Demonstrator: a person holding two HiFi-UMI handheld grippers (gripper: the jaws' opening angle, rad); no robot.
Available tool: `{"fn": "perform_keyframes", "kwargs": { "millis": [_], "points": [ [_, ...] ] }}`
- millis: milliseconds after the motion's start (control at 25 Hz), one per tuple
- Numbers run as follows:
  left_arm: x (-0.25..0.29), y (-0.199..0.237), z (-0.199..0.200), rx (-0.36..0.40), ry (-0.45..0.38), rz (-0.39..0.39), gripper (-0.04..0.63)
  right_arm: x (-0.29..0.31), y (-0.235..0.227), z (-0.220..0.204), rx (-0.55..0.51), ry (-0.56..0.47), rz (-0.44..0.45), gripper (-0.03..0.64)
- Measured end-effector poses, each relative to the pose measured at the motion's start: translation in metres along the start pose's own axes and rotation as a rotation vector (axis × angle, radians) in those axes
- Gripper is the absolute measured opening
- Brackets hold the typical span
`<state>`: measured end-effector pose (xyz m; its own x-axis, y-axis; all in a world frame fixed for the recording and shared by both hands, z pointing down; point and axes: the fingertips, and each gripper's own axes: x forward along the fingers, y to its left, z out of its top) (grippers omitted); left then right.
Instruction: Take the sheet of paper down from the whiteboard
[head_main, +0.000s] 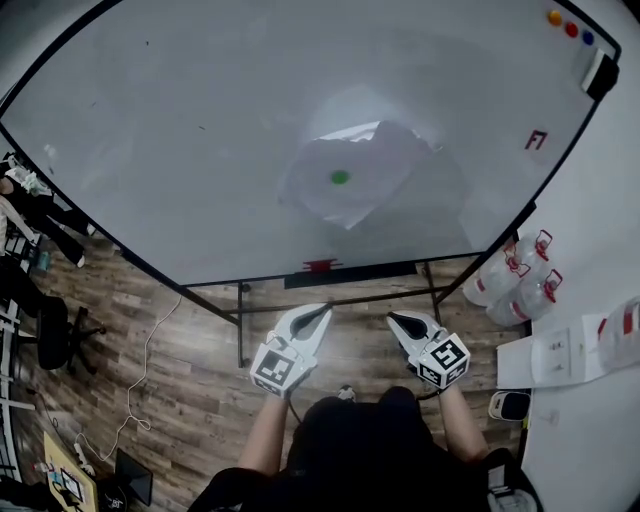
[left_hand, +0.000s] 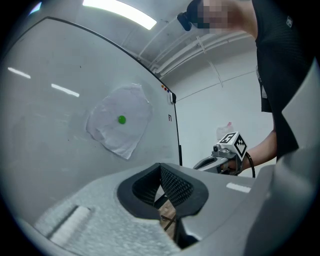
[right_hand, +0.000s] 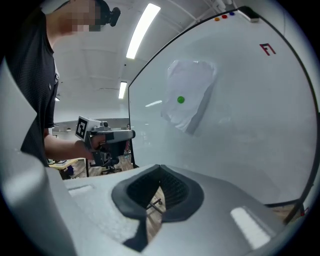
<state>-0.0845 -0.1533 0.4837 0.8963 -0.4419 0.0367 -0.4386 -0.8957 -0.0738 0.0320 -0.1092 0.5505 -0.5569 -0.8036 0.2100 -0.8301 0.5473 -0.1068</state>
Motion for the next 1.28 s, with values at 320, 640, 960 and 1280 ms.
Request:
{"fn": "perform_keyframes", "kwargs": {
  "millis": [320, 640, 960, 1280],
  "points": [
    [0.018, 0.034, 0.021, 0.041, -0.018, 0.038, 0.01, 0.031, -0.03, 0.042, -0.025, -0.063, 0.019, 0.005],
    [0.044, 0.064, 0.049, 0.078, -0.077, 0.11, 0.011, 0.054, -0.07, 0.075, -0.043, -0.113, 0.023, 0.005],
    [0.084, 0.083, 0.087, 0.142, -0.113, 0.179, 0.011, 0.07, -0.107, 0.102, -0.083, -0.134, 0.061, 0.005],
    [0.112, 0.096, 0.101, 0.18, -0.101, 0.256, 0.012, 0.087, -0.129, 0.124, -0.126, -0.136, 0.152, 0.032]
  ]
}}
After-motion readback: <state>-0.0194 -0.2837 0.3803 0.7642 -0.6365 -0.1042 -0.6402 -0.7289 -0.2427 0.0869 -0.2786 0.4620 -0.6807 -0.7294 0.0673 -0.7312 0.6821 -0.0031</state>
